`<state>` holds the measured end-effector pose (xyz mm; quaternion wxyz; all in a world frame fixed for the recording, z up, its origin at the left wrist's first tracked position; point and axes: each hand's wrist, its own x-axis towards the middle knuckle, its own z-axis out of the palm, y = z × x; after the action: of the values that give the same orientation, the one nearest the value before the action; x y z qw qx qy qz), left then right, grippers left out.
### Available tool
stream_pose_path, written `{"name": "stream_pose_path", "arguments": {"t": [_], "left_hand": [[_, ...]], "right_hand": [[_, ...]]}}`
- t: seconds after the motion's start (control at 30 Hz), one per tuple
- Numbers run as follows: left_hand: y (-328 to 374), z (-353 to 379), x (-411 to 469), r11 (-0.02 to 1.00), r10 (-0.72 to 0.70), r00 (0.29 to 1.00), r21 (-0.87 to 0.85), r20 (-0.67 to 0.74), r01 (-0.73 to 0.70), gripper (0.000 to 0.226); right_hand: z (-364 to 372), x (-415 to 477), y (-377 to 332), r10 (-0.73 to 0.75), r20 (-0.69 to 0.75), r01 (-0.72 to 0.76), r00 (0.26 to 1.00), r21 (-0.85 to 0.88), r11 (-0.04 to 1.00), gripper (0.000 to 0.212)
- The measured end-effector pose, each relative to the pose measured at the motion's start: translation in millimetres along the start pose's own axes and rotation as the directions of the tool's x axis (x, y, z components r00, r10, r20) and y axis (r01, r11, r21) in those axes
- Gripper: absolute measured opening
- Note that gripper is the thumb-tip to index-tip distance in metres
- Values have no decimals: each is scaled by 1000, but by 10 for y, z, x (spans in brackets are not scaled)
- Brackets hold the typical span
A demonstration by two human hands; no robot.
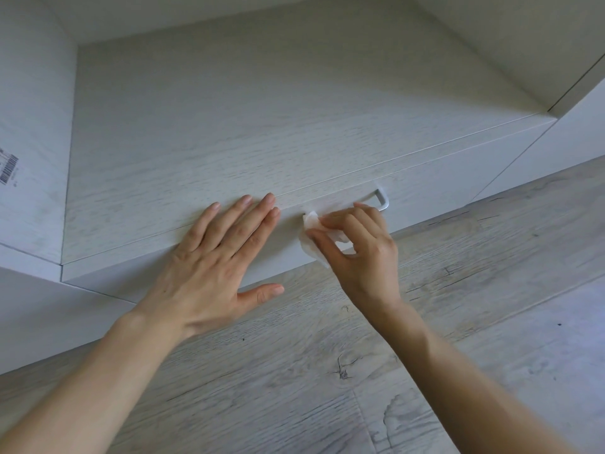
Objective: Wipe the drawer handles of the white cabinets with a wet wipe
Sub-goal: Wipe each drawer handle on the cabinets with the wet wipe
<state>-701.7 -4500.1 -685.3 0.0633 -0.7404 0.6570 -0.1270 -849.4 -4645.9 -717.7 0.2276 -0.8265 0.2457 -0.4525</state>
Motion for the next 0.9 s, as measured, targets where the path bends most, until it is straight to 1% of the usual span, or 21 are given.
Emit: {"name": "stream_pose_path", "arguments": {"t": [0.13, 0.2, 0.37, 0.43, 0.57, 0.67, 0.73, 0.83, 0.9], "left_hand": [[-9, -2, -4, 1000, -1, 1000, -2, 11, 1, 82], [-7, -5, -6, 1000, -6, 1000, 1, 14, 6, 82], [-6, -9, -5, 1000, 1, 1000, -4, 20, -1, 82], [-12, -20, -10, 1000, 1, 1000, -10, 24, -1, 82], [3, -35, -3, 1000, 0, 1000, -7, 25, 1, 82], [-4, -30, 0, 1000, 6, 999, -10, 33, -6, 83], [-13, -27, -7, 1000, 8, 999, -17, 34, -8, 83], [-11, -22, -9, 1000, 4, 1000, -17, 25, -4, 83], [-4, -14, -2, 1000, 4, 1000, -15, 24, -4, 83]], "right_hand": [[-107, 50, 62, 48, 44, -48, 998, 12, 999, 19], [-165, 79, 103, 67, 45, -68, 997, 12, 998, 21], [-35, 108, -23, 102, 100, -104, 990, 21, 994, 27], [-97, 112, 67, 62, 95, -62, 994, -1, 998, 27], [-107, 79, 138, 5, 37, -4, 999, -41, 999, 29], [33, 43, 81, -85, 22, 86, 996, -40, 995, 28], [-18, 40, 169, -137, 4, 137, 991, -65, 988, 28], [-98, 28, 272, -168, -30, 164, 985, -107, 981, 27], [-22, 15, 211, -187, -34, 182, 982, -109, 977, 25]]}}
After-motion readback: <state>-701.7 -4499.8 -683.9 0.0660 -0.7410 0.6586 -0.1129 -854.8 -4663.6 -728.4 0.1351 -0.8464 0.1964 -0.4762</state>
